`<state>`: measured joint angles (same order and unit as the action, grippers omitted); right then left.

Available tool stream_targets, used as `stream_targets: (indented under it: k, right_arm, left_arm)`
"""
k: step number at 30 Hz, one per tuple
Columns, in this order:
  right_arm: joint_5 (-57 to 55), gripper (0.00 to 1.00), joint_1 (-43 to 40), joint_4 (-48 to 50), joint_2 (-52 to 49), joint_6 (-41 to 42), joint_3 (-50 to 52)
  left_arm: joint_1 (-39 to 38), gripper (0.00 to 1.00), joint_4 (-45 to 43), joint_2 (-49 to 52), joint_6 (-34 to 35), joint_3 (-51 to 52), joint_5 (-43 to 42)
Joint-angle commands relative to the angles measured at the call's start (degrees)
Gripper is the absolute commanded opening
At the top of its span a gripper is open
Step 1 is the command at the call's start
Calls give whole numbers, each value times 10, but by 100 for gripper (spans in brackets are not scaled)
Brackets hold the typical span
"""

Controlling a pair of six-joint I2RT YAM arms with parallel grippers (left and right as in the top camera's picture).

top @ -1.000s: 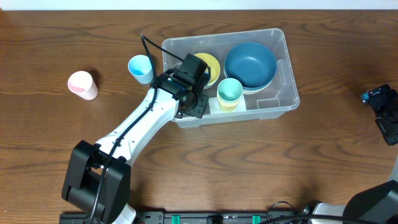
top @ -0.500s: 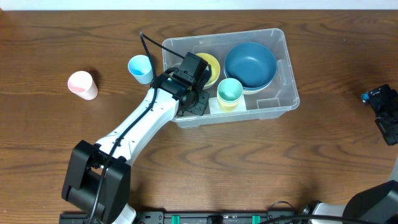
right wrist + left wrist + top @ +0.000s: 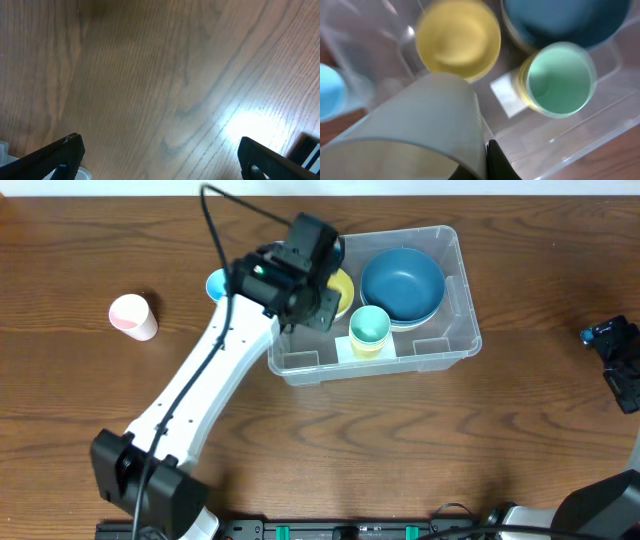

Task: Pack container

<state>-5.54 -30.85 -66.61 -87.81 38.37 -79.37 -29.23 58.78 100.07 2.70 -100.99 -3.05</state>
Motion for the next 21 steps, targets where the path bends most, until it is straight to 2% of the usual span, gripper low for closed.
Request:
stream_targets:
  k: [1,6,14,21]
  right_arm:
    - [-2,99,-3,0,2,6,0]
    - [-2,99,-3,0,2,6,0]
    - [-2,99,-3,0,2,6,0]
    - [-2,99,-3,0,2,6,0]
  left_arm:
    - [4,6,15,-1,-8,-41,22]
    - [4,6,30,5,-8,-45,22]
    - [4,6,114,57,-23,-45,22]
    - [-7,6,119,100,-26,-45,20]
